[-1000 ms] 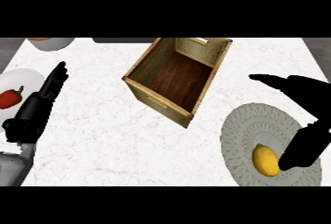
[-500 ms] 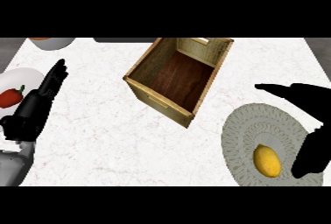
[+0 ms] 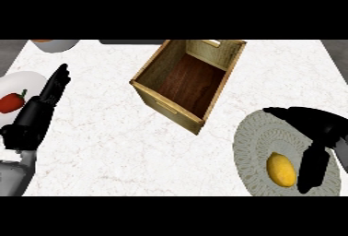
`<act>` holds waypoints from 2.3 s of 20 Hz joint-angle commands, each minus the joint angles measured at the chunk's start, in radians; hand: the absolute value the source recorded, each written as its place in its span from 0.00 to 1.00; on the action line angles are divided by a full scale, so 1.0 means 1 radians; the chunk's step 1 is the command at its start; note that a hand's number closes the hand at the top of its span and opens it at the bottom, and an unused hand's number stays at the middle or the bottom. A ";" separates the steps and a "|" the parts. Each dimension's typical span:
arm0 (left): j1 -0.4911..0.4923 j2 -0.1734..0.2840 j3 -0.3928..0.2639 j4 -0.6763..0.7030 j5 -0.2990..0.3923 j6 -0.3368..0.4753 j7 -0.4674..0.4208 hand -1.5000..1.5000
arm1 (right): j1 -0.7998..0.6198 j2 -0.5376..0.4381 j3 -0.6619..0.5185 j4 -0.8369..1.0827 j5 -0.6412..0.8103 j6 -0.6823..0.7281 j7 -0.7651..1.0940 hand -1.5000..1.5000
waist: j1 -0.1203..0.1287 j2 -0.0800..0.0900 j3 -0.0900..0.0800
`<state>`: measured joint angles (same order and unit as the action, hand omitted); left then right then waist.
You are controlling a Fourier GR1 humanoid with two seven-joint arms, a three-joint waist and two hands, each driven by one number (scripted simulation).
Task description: Pick the lemon from the placemat and place it in the basket
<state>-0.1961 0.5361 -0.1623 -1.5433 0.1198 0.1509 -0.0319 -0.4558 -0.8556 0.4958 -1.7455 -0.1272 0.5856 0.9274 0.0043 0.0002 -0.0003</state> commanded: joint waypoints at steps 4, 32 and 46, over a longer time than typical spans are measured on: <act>-0.001 -0.067 0.007 0.036 -0.057 -0.025 -0.028 0.50 | 0.068 0.104 -0.010 0.020 0.150 0.018 0.046 0.00 | -0.003 0.000 0.000; -0.028 -0.189 0.180 0.012 -0.185 -0.163 0.032 0.50 | 0.320 0.380 -0.154 0.055 0.627 0.097 -0.193 0.00 | -0.004 0.000 0.000; 0.010 -0.205 0.265 0.017 -0.197 -0.252 -0.020 0.50 | 0.369 0.416 -0.303 0.097 0.699 0.149 -0.339 1.00 | -0.005 0.000 0.000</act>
<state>-0.2002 0.3261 0.0674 -1.5597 -0.0888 -0.0709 0.0033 -0.0759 -0.4647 0.2421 -1.6337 0.6096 0.6707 0.5741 -0.0008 -0.0027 -0.0029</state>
